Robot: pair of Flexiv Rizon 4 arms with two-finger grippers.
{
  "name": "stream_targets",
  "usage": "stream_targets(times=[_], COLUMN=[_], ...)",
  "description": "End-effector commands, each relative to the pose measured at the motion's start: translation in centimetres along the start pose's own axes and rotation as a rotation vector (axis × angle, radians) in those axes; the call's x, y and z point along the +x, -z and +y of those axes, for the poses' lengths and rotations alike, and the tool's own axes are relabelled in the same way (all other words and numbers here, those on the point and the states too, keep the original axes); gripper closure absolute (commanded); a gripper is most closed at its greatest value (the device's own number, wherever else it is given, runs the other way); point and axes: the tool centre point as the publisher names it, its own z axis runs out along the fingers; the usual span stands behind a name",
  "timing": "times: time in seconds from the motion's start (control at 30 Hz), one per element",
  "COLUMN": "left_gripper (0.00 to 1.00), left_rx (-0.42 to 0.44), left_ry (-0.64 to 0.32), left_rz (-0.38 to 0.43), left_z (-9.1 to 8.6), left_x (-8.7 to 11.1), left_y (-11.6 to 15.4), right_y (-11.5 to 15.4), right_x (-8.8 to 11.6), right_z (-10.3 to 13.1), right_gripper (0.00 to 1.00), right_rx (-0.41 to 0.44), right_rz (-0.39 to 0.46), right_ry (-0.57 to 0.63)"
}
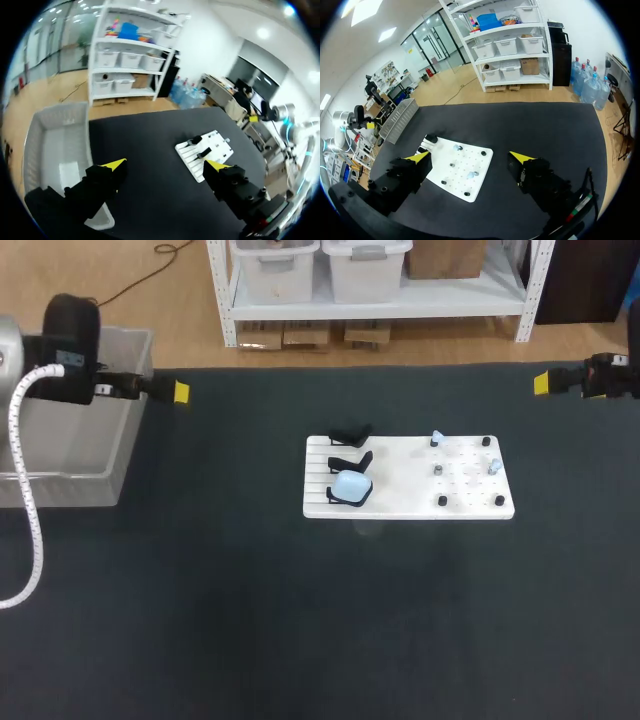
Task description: Pick up each earbud case from the left stands, insert the matching earbuds, close the lid, and place the case in the box.
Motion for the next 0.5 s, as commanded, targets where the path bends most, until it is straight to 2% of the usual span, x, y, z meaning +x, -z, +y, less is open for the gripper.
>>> stream_targets(times=[0.03, 0.2, 0.37, 0.4, 0.5], left_gripper=[0.0, 0.0, 0.0, 0.0, 0.0], left_rx=[0.125, 0.226, 0.33, 0.374, 0.389], left_ry=[-0.136, -0.333, -0.48, -0.517, -0.585], left_rz=[-0.005, 0.011, 0.038, 0.045, 0.055], left_z=[-0.5, -2.4, -3.7, -3.9, -4.6], left_x=[-0.8, -1.2, -0.9, -0.8, -0.6], left_y=[-0.9, -1.8, -2.9, -3.1, -3.9], right_y=[0.0, 0.0, 0.0, 0.0, 0.0], right_x=[0.0, 0.0, 0.0, 0.0, 0.0], right_z=[0.0, 0.0, 0.0, 0.0, 0.0], right_gripper=[0.0, 0.0, 0.0, 0.0, 0.0], right_rx=[0.001, 0.001, 0.001, 0.001, 0.001], right_rz=[0.0, 0.0, 0.0, 0.0, 0.0], right_ry=[0.0, 0.0, 0.0, 0.0, 0.0])
